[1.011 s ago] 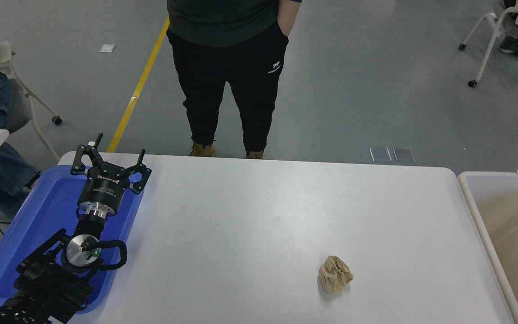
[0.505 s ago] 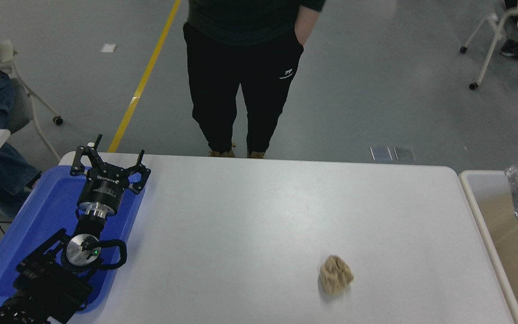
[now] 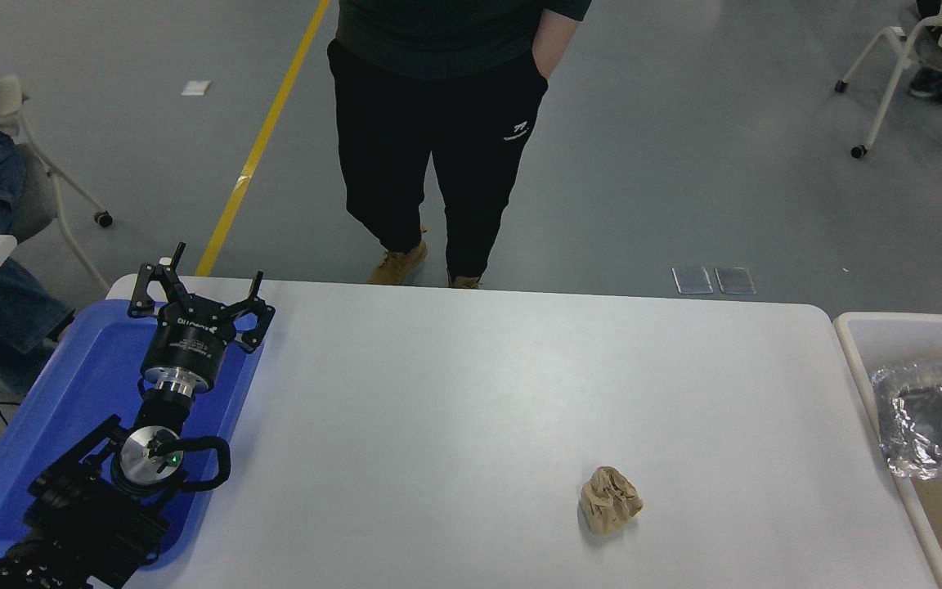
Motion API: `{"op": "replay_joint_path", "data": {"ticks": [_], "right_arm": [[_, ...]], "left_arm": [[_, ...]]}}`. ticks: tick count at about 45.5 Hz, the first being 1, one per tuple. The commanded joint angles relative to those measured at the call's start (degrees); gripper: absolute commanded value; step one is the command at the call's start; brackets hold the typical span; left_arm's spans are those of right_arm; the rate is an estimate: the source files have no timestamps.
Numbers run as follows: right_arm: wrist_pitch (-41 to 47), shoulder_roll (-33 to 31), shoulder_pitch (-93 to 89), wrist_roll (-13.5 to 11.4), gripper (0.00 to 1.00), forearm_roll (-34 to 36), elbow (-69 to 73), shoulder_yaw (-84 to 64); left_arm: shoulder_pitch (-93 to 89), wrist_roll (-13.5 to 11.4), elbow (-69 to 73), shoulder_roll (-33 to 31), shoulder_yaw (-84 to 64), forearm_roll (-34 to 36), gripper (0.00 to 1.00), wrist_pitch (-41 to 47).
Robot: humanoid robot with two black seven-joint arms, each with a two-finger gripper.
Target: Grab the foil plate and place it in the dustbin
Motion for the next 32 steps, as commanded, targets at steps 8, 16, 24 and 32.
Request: {"op": "replay_joint_path", "data": {"ticks": [8, 16, 24, 32], "right_arm": [[-1.1, 0.9, -1.7, -0.6, 0.0, 1.0, -4.0, -3.1], [-1.8, 0.5, -1.6, -0.6, 0.0, 1.0, -5.0, -4.9], [-1.8, 0.2, -1.6, -0.6, 0.0, 1.0, -5.5, -5.1], [-1.8, -0.7, -1.5, -0.7, 0.0, 1.0, -5.5, -5.1]], "left_arm": [[0.0, 0.0, 0.0, 0.0, 0.1, 0.0, 1.0, 0.0], [0.0, 0.0, 0.0, 0.0, 0.0, 0.0, 1.0, 0.0], [0.0, 0.0, 0.0, 0.0, 0.1, 0.0, 1.0, 0.0], [0.0, -0.1, 0.0, 0.0, 0.0, 0.0, 1.0, 0.0]]}}
